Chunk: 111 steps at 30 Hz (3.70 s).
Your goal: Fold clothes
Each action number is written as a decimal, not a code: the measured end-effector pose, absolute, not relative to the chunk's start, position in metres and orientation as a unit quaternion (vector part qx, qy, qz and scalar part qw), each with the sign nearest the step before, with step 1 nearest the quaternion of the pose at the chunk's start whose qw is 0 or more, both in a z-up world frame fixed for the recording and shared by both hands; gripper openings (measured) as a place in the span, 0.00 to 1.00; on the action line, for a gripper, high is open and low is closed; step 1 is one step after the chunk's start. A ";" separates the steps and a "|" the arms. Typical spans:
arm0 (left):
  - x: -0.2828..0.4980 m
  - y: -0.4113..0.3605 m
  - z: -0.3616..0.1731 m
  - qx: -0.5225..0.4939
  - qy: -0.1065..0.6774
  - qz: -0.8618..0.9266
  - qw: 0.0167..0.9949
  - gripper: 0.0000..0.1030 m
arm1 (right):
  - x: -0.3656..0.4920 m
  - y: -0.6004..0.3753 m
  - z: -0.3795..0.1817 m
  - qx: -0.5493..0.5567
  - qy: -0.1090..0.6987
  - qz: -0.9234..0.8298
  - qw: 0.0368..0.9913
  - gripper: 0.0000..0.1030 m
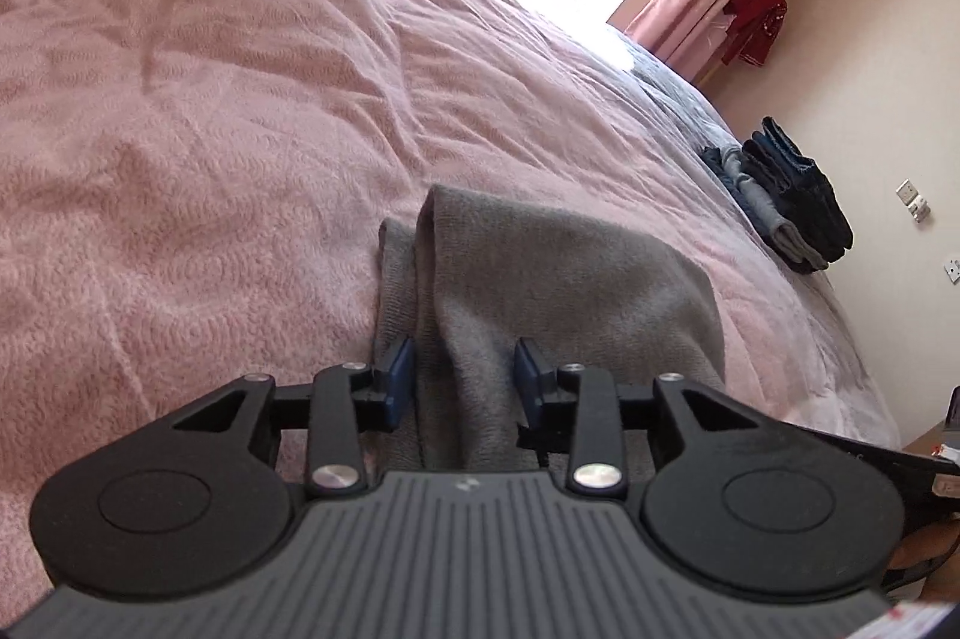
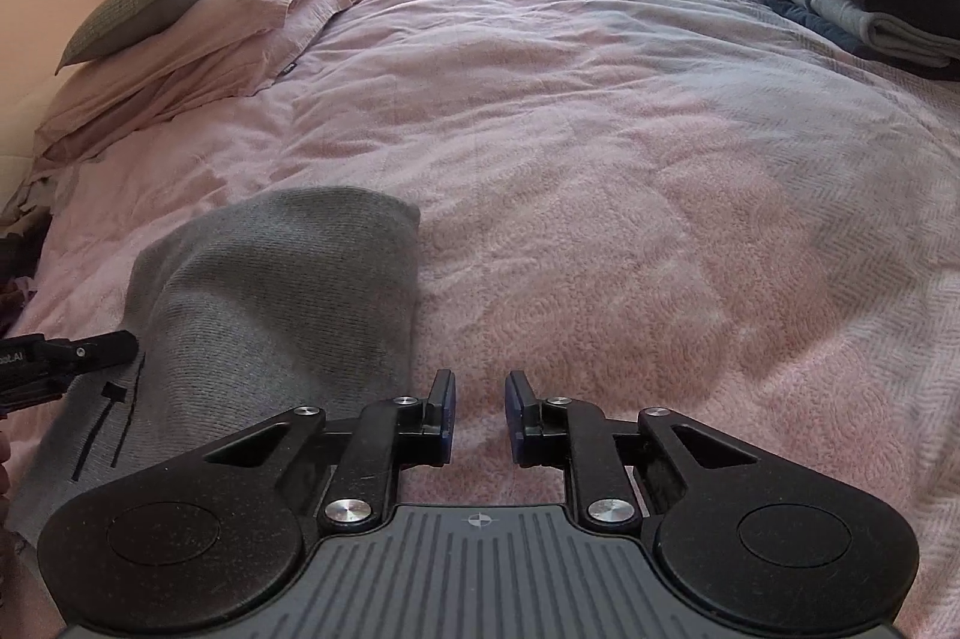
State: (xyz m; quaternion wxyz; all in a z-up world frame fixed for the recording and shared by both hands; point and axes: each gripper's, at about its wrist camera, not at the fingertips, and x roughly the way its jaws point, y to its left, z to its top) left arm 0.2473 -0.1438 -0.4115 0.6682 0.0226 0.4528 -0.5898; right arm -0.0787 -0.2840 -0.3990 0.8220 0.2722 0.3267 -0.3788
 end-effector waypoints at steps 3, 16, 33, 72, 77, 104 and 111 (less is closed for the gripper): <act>0.256 -0.149 -0.421 0.003 0.484 -0.586 0.650 0.32 | -0.074 -0.284 -0.403 0.274 0.328 -0.371 0.824 0.15; 0.252 -0.142 -0.401 -0.029 0.466 -0.607 0.643 0.07 | -0.058 -0.279 -0.405 0.251 0.351 -0.380 0.818 0.15; 0.250 -0.130 -0.382 0.079 0.381 -0.560 0.731 0.17 | -0.051 -0.277 -0.385 0.157 0.293 -0.392 0.858 0.16; 0.185 -0.059 -0.394 0.114 0.370 -0.533 0.752 0.21 | -0.073 -0.162 -0.411 0.128 0.309 -0.299 0.894 0.17; 0.168 -0.044 -0.375 0.124 0.361 -0.512 0.770 0.18 | -0.086 -0.145 -0.386 0.152 0.298 -0.302 0.893 0.19; 0.055 0.037 -0.332 0.181 0.359 -0.523 0.751 0.49 | -0.170 -0.082 -0.379 0.254 0.323 -0.298 0.862 0.57; 0.059 0.035 -0.339 0.169 0.368 -0.534 0.743 0.53 | -0.173 -0.087 -0.380 0.261 0.325 -0.300 0.858 0.57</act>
